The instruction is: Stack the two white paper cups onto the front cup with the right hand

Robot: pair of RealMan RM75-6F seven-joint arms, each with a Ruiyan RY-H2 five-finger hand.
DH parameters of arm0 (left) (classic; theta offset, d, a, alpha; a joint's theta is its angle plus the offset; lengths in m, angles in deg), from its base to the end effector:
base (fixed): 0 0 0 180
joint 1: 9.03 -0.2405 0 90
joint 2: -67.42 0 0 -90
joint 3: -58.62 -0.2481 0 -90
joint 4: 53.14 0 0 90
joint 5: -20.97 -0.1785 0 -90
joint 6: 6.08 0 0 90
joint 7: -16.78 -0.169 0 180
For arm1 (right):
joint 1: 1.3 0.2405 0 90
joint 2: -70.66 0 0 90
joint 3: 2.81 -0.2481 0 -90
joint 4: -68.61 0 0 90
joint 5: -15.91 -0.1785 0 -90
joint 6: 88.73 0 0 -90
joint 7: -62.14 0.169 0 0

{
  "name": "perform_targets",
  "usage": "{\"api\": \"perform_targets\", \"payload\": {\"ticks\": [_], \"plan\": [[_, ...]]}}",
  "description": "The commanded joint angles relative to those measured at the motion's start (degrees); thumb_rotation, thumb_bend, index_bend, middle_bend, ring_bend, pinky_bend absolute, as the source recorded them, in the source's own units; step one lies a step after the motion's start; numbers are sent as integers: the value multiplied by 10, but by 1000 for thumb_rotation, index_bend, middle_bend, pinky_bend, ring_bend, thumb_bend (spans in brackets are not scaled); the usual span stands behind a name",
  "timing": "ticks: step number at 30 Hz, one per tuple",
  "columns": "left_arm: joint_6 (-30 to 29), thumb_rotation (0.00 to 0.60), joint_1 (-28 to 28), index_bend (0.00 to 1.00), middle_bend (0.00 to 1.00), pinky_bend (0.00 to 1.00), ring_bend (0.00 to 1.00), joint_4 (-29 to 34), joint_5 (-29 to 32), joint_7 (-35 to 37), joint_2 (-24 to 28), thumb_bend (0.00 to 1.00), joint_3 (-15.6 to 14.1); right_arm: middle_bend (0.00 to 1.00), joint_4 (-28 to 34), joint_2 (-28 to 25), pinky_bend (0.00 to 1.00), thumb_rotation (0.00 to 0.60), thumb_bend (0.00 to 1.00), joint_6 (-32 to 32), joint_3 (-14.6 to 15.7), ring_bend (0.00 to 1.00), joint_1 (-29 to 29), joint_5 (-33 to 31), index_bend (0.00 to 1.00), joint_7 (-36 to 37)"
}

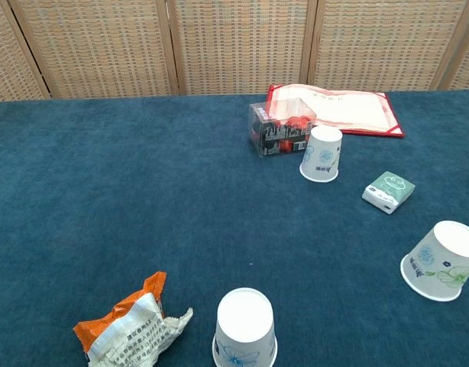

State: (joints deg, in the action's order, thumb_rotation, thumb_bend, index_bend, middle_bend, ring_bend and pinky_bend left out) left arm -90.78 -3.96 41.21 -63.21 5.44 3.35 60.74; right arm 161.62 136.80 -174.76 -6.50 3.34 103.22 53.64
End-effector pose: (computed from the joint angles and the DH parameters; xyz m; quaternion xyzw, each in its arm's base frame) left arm -0.2910 0.2010 0.1804 -0.6210 -0.3496 -0.3296 0.6193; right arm -0.2819 -0.2038 0.1762 0.6132 -0.3443 0.3717 0.6060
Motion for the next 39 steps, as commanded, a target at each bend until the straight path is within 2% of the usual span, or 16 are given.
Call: {"api": "perform_targets", "payload": {"ticks": [1,31,34,39], "plan": [[0,600,0,0,0,0,0,1,0,-1,0,163,0,0,1,0,0,600,0,0,0,0,0,-1,0,0],[-4,600,-2,0,0,0,0,2,-3,3,3,163,0,0,7,-8,0,600,0,-15,6,0,-2,30,0,42],[-4,600,-2,0,0,0,0,1,-1,6,4,163,0,0,13,-10,0,600,0,-14,10,0,1,40,36,55],[-5,600,-3,0,0,0,0,2,-2,11,6,163,1,0,40,-25,0,600,0,0,14,0,14,62,199,54]]}}
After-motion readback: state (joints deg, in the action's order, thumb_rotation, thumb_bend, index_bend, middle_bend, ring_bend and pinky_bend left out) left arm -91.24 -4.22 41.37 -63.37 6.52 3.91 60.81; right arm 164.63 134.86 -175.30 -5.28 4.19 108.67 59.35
